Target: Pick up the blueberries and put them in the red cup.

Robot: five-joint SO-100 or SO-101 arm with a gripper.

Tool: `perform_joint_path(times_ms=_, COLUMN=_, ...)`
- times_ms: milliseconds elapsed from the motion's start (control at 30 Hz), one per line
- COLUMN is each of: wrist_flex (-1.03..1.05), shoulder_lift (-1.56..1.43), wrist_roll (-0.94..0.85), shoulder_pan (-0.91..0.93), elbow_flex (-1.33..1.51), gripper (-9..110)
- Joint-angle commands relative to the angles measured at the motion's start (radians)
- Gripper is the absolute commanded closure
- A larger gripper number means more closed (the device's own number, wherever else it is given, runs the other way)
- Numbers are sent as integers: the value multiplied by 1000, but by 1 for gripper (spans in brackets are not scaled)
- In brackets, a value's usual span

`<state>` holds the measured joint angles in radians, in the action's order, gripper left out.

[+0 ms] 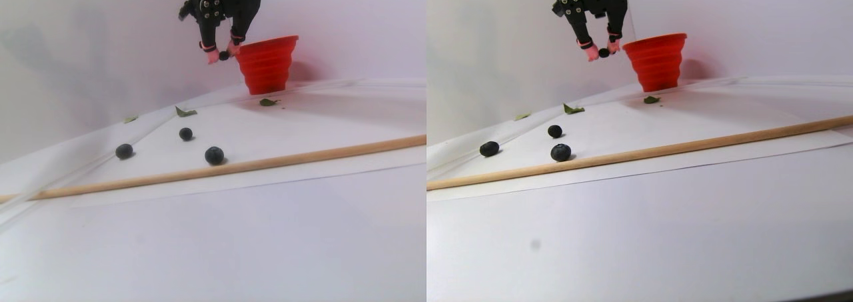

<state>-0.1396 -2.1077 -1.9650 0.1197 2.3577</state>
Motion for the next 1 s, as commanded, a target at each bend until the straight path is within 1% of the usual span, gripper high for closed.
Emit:
perform_joint_path(times_ms=0, wrist_flex=2, shoulder_lift=-120, wrist_roll=9, shoulder_pan=6, elbow_flex=-97, gripper=89)
perform_joint_path(times_ms=433, wrist_flex=2, shoulder_lift=-91, wrist_roll=34, shoulder_pan=51, elbow_flex=-186, gripper=89)
perform_joint_path(times_ms=967, wrist_flex=-3, shoulder_lift=32, wrist_roll=58, shoulder_pan=118, elbow_flex=-325, gripper=88)
